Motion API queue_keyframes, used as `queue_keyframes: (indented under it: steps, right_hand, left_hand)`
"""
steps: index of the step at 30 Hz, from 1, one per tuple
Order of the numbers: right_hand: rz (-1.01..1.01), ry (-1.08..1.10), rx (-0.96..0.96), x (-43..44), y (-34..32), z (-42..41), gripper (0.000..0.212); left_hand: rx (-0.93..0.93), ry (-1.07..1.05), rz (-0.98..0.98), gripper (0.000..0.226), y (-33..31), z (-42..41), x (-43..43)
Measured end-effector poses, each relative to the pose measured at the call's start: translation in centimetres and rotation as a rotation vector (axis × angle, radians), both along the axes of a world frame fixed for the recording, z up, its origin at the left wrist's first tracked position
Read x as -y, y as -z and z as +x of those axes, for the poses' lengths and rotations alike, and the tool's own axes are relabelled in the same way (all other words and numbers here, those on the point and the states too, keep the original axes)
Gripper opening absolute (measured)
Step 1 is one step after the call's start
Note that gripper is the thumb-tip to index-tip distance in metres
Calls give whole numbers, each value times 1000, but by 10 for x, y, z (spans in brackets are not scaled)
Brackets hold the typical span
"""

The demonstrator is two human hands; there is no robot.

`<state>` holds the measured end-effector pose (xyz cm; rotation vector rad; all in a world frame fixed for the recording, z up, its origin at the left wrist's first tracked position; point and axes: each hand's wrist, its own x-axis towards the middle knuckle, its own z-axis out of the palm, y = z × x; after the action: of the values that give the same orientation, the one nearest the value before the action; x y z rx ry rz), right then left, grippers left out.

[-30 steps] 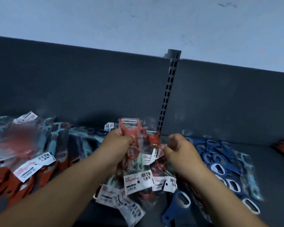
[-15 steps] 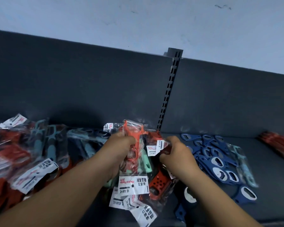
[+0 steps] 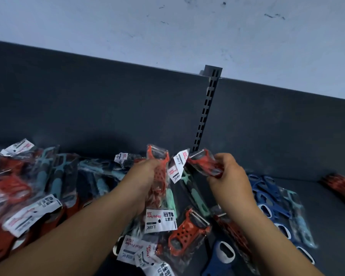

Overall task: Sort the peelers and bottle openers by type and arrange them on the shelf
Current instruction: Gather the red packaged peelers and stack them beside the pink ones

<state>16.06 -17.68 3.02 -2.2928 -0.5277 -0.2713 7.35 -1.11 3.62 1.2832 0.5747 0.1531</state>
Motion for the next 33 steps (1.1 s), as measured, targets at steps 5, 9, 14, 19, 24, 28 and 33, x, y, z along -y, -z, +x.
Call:
queue_keyframes:
  steps: [5, 9, 14, 19, 24, 28, 33]
  right_hand:
    - [123, 69, -10, 9, -9, 4, 30]
    - [264, -38, -52, 7, -20, -6, 27]
    - [332, -172, -144, -17, -19, -29, 26]
    - [249, -196, -140, -40, -1, -38, 25]
    - [150, -297, -100, -51, 11, -40, 24]
    - [246, -342, -182, -45, 5, -30, 22]
    - [-28, -96, -203, -42, 7, 21, 24]
  left_hand:
    - [35, -98, 66, 24, -3, 1, 2]
    - [69, -122, 63, 23, -7, 1, 2]
    - [73, -87, -49, 26, -5, 10, 7]
    - [126, 6, -208, 50, -5, 13, 9]
    - [143, -24, -89, 12, 2, 14, 7]
    - [96, -42, -74, 18, 5, 10, -4]
    - [54, -42, -45, 21, 7, 5, -17]
